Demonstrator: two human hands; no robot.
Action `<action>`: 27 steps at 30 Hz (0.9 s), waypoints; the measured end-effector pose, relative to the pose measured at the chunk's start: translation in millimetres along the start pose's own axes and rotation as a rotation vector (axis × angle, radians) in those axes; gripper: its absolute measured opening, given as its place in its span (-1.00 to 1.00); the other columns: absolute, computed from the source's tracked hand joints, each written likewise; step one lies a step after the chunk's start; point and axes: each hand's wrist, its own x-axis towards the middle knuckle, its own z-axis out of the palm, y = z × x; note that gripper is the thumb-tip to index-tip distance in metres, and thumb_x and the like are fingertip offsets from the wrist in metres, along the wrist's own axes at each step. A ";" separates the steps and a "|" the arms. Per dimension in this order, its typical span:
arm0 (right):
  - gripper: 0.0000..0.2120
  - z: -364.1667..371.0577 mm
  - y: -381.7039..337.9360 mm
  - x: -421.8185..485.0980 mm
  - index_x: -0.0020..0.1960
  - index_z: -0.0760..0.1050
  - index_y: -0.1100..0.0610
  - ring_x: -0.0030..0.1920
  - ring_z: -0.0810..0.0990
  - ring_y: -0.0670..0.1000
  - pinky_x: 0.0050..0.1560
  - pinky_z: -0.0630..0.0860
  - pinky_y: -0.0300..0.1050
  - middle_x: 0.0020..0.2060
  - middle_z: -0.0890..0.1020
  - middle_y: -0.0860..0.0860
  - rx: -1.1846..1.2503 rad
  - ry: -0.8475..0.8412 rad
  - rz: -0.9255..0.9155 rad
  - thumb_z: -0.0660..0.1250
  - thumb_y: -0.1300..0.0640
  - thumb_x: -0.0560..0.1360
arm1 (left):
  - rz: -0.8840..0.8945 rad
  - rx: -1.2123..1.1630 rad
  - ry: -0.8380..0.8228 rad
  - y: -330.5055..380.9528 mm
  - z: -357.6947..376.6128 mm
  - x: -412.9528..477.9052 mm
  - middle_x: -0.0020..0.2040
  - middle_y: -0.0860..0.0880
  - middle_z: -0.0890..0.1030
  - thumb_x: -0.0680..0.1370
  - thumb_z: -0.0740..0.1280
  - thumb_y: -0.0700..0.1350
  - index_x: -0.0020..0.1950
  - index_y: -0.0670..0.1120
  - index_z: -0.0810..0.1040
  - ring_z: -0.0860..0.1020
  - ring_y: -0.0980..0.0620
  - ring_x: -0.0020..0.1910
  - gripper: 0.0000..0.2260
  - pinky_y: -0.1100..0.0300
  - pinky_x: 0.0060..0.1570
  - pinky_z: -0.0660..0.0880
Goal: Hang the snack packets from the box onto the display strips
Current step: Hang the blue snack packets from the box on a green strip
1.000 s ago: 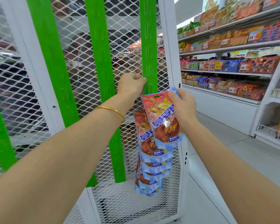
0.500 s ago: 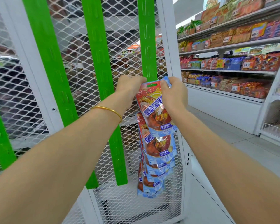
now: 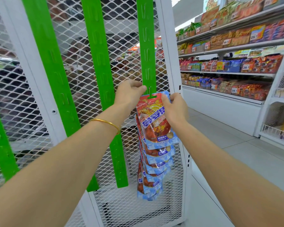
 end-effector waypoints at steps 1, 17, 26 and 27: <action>-0.76 -1.0 0.5 -2.3 -0.03 0.35 0.12 -0.12 0.49 0.08 -0.18 0.36 -0.05 -0.10 0.52 0.05 -0.011 0.020 0.014 0.16 -0.07 0.57 | 0.030 0.027 -0.013 -2.4 -1.6 -7.7 0.07 -0.05 0.59 0.53 0.32 -0.13 0.26 -0.14 0.47 0.54 0.05 0.02 -0.69 0.21 0.04 0.44; -0.87 155.3 107.7 -334.2 0.04 0.45 0.14 -0.10 0.52 0.03 -0.02 0.44 -0.07 -0.14 0.49 -0.02 -0.077 -0.891 -0.069 0.25 0.26 0.50 | -0.499 0.207 -0.122 -280.1 -162.9 -303.5 -0.08 -0.03 0.59 0.47 0.27 -0.42 0.14 -0.17 0.47 0.52 0.08 -0.12 -0.71 0.15 -0.05 0.47; -0.46 250.2 166.0 -447.8 0.20 0.42 0.20 0.16 0.49 0.20 0.07 0.46 0.02 0.12 0.52 0.20 -0.649 -1.478 -0.202 0.39 -0.14 0.40 | -0.658 0.181 -0.114 -328.8 -217.7 -317.8 -0.10 0.03 0.62 0.27 0.23 -0.08 0.03 0.03 0.44 0.60 -0.03 0.02 -0.67 0.02 0.13 0.49; -0.53 253.2 170.1 -453.4 0.17 0.44 0.20 0.15 0.50 0.19 0.01 0.46 0.01 0.11 0.53 0.18 -0.692 -1.496 -0.244 0.36 -0.11 0.43 | -0.667 0.191 -0.123 -331.7 -220.5 -318.6 -0.11 0.04 0.63 0.27 0.23 -0.07 0.02 0.04 0.44 0.60 -0.03 0.04 -0.68 -0.01 0.14 0.49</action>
